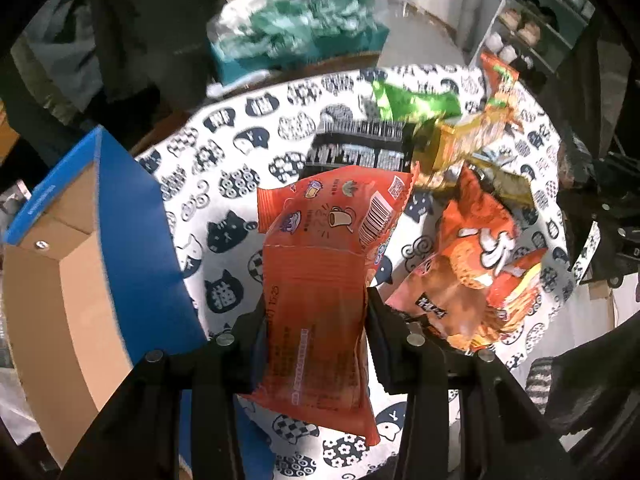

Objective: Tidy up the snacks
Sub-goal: 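Lift and carry both held packets over the blue-edged cardboard box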

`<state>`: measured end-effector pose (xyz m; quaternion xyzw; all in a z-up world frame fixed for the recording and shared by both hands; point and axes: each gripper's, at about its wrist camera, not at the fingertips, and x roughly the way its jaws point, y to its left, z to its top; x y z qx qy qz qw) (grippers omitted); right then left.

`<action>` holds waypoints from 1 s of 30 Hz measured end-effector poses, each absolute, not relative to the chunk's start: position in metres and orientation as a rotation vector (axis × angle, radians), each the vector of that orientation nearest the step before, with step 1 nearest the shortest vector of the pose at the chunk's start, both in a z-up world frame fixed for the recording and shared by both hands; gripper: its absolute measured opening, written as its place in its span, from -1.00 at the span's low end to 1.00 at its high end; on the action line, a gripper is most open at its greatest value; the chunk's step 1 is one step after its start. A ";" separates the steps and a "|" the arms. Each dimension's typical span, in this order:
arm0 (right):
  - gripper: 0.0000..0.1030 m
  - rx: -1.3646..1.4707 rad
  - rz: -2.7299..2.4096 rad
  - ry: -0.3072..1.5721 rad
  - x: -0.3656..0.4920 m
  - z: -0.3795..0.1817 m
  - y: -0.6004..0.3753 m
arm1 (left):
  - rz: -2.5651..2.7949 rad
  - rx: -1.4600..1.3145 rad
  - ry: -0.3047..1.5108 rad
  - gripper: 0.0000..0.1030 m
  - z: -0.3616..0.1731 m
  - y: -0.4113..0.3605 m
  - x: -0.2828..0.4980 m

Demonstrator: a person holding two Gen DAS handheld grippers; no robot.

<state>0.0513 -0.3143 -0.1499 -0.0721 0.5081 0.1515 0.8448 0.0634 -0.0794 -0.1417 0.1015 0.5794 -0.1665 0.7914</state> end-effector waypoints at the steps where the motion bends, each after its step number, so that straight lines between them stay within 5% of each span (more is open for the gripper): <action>1: 0.12 -0.148 0.317 1.067 0.052 -0.146 -0.314 | -0.358 0.220 1.234 -0.16 -0.137 -0.077 0.062; 30: 0.12 -0.195 0.515 0.922 0.066 -0.060 -0.165 | -0.196 0.109 0.964 -0.17 -0.052 0.035 0.038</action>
